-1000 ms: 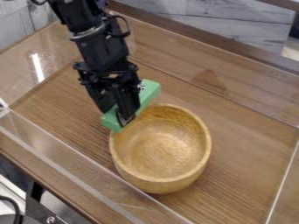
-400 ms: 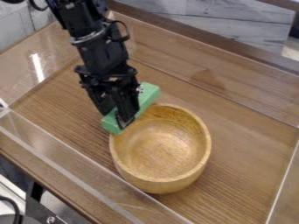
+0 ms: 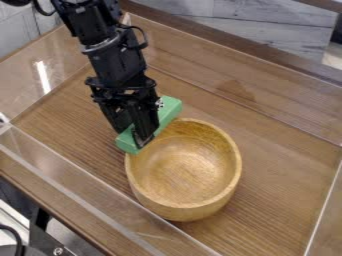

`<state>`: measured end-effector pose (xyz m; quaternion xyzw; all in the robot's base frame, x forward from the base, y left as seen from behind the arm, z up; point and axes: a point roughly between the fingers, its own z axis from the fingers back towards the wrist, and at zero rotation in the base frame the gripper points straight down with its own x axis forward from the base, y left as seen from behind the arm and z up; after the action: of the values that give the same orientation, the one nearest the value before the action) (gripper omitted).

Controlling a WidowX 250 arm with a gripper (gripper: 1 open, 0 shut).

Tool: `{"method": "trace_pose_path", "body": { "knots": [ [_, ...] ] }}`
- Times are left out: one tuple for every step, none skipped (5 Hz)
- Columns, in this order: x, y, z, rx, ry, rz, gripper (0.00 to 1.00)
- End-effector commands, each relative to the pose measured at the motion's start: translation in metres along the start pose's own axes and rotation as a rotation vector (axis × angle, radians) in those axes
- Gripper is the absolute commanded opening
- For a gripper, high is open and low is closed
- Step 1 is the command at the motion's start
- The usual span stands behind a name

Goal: Remove the green block from inside the brown bowl and put it on the table

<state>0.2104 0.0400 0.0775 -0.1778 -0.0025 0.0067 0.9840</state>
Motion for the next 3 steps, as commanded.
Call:
{"method": "trace_pose_path", "body": {
  "knots": [
    [0.0087,0.0034,0.0109,0.015,-0.044,-0.004,0.00],
    [0.0089,0.0042,0.0113,0.011,-0.042,-0.004,0.00],
    [0.0091,0.0050,0.0118,0.007,-0.040,-0.004,0.00]
  ]
}}
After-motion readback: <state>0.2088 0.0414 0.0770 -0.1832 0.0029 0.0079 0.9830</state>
